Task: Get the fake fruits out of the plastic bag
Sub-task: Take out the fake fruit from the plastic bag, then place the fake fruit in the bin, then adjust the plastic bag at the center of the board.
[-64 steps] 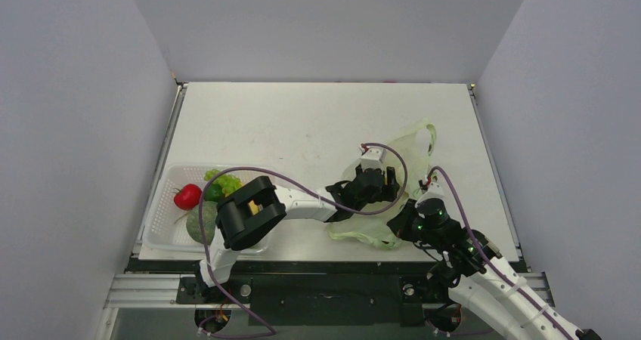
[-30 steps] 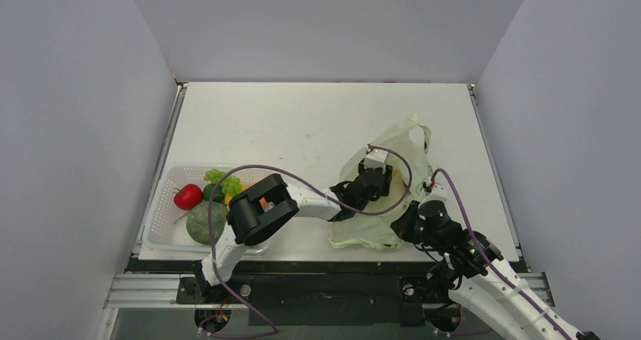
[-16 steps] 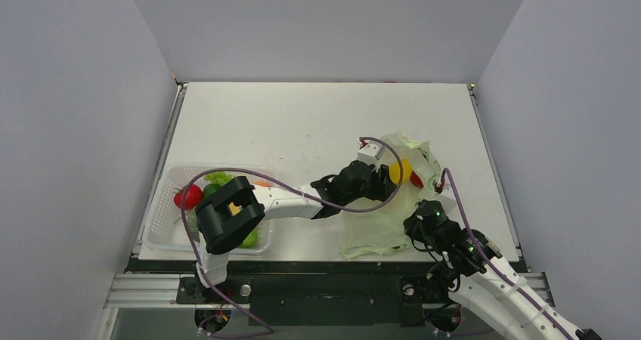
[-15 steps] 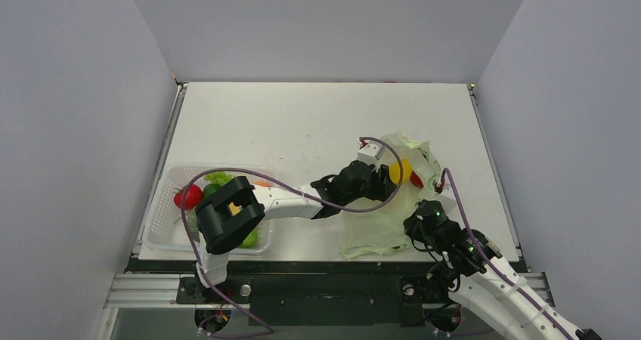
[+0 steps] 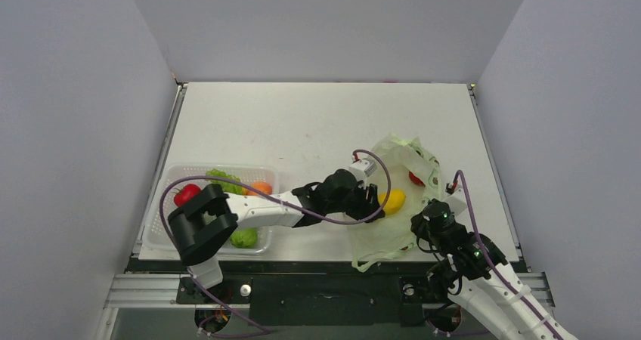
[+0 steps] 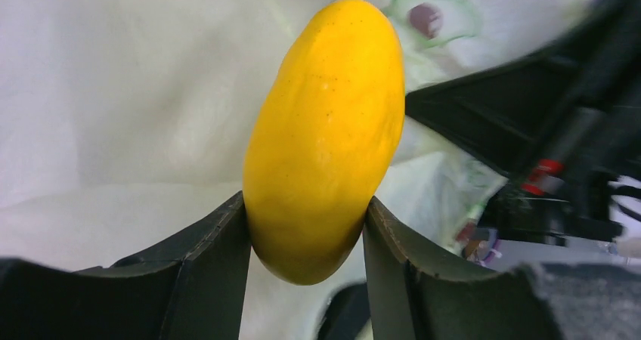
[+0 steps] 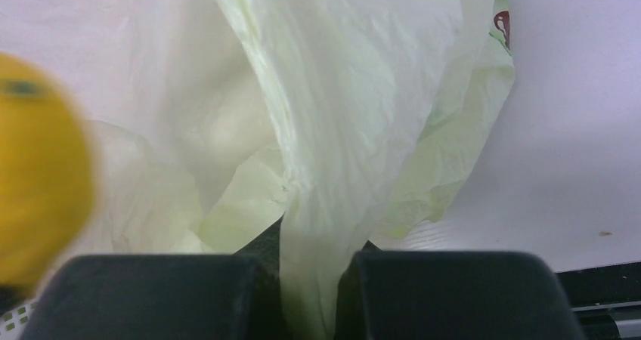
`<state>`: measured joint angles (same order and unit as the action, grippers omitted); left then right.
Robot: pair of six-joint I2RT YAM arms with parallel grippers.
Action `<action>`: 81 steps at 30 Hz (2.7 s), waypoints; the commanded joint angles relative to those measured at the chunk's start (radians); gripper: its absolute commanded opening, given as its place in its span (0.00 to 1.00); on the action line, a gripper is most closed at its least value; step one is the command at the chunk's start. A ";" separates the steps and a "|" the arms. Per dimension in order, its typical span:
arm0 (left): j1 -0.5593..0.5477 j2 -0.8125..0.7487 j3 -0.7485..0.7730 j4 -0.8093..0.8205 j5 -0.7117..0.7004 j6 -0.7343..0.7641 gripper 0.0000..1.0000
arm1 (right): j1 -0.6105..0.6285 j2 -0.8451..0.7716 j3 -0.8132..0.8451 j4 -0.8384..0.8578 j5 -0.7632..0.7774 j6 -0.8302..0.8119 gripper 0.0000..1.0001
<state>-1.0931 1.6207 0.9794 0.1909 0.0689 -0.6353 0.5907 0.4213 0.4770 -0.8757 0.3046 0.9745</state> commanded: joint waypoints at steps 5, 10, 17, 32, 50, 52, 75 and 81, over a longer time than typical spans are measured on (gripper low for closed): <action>0.034 -0.348 -0.038 -0.225 -0.308 0.077 0.00 | -0.008 0.050 0.024 0.051 -0.035 -0.039 0.00; 0.065 -0.575 -0.135 -0.448 -0.644 -0.036 0.00 | -0.013 0.041 0.022 0.067 -0.057 -0.050 0.00; 0.174 -0.911 -0.246 -0.805 -0.941 -0.279 0.00 | -0.039 0.056 0.018 0.084 -0.098 -0.071 0.00; 0.308 -0.987 -0.070 -1.557 -1.251 -0.624 0.10 | -0.046 0.063 0.018 0.094 -0.125 -0.084 0.00; 0.320 -1.031 -0.083 -1.110 -1.162 -0.255 0.86 | -0.048 0.098 0.024 0.141 -0.228 -0.133 0.00; 0.320 -1.045 -0.109 -0.963 -1.055 -0.151 0.86 | -0.046 0.116 0.027 0.166 -0.269 -0.155 0.00; 0.301 -0.574 -0.257 -0.035 0.021 -0.086 0.69 | 0.411 0.179 0.120 0.030 -0.028 -0.031 0.29; 0.210 -0.457 -0.234 0.085 0.043 -0.116 0.68 | 0.388 0.117 0.220 -0.108 0.223 0.073 0.78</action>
<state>-0.8349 1.1069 0.7116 0.0971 0.0338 -0.7269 0.9958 0.5323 0.6052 -0.8818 0.2886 0.9565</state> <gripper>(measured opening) 0.687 0.705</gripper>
